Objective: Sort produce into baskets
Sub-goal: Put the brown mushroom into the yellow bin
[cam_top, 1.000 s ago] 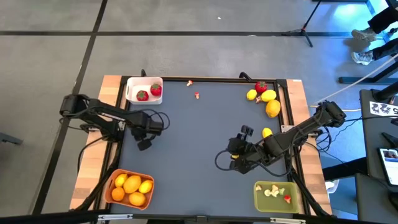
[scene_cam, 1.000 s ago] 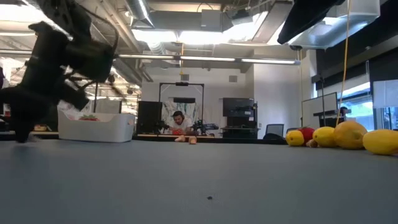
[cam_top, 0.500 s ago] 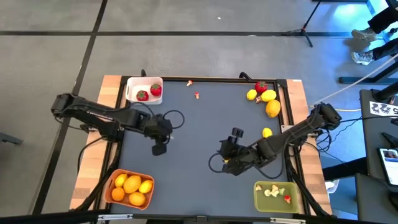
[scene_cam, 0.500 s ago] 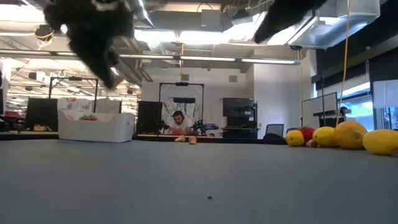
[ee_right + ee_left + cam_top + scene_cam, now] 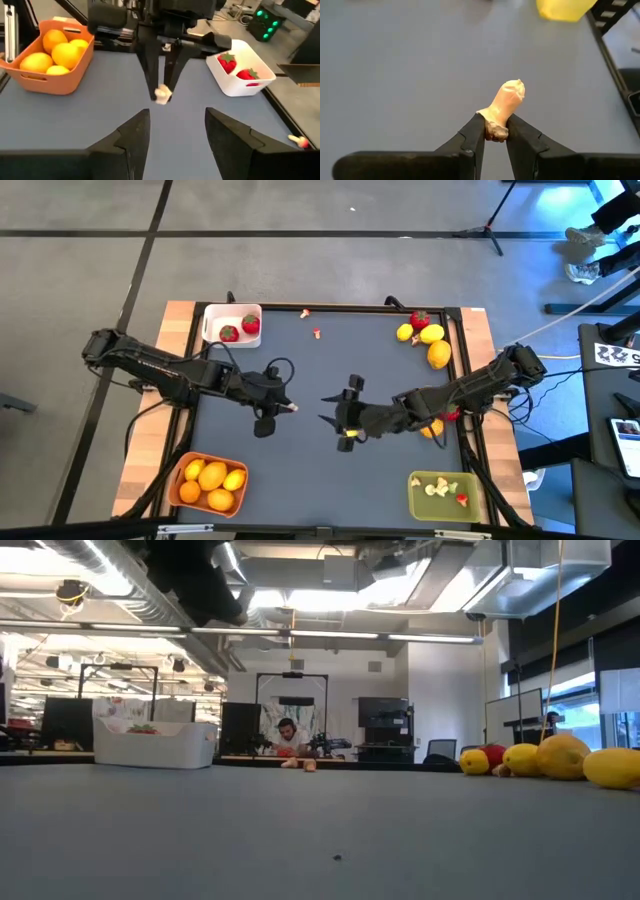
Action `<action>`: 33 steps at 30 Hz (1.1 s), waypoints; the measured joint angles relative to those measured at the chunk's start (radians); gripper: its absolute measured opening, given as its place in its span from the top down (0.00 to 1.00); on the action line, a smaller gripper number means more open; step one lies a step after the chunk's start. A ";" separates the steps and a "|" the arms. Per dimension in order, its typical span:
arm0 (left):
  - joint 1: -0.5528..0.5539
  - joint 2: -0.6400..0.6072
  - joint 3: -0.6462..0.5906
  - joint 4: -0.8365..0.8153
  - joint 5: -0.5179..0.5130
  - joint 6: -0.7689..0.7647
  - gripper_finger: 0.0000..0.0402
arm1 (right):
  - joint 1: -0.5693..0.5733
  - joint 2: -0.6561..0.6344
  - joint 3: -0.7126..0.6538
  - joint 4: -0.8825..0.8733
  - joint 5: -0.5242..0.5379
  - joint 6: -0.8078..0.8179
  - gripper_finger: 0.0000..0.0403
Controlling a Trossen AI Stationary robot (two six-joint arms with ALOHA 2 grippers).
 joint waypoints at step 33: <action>0.000 0.000 -0.030 0.133 0.001 0.018 0.82 | -0.118 0.163 0.000 0.255 -0.203 -0.127 0.76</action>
